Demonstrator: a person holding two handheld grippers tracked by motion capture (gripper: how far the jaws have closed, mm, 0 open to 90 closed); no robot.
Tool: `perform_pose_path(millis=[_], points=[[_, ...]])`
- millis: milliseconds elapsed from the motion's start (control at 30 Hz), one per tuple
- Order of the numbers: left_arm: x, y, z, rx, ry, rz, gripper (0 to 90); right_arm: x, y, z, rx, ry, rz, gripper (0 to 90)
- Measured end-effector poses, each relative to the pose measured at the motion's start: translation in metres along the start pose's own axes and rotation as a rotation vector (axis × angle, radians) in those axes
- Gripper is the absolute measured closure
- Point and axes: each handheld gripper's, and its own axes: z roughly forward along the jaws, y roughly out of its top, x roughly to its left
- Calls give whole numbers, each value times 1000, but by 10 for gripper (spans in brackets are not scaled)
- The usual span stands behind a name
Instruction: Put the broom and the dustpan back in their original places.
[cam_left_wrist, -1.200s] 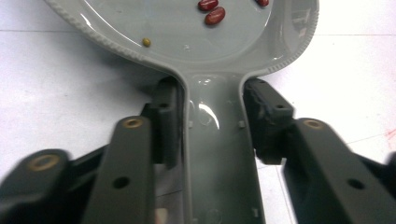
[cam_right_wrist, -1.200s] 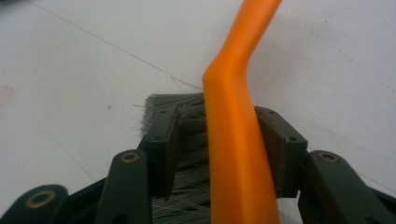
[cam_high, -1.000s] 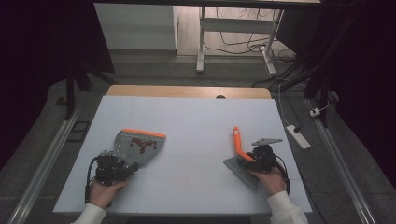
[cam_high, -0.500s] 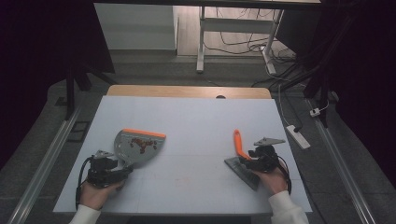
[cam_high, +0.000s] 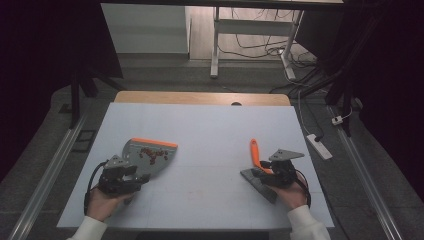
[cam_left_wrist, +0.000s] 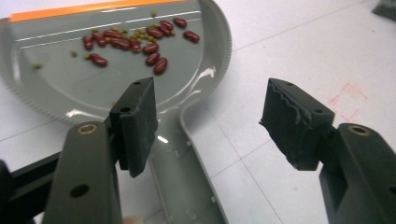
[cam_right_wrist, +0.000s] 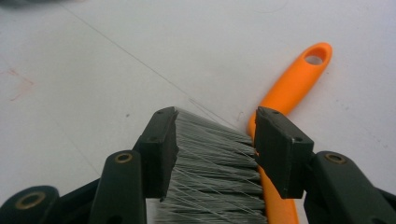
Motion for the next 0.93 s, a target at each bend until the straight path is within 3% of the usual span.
perform_pose_path(millis=[167,400,600,933], points=[[3,3,7,10,-48,28,360,5,0,-2,-14,21,-26,489],[5,5,10,16,-81,44,360,9,-2,-3,-18,23,-59,489],[4,5,9,8,-83,47,360,11,-1,-5,-40,33,-84,489],[3,5,9,10,-81,45,359,10,-2,-6,-44,33,-83,483]])
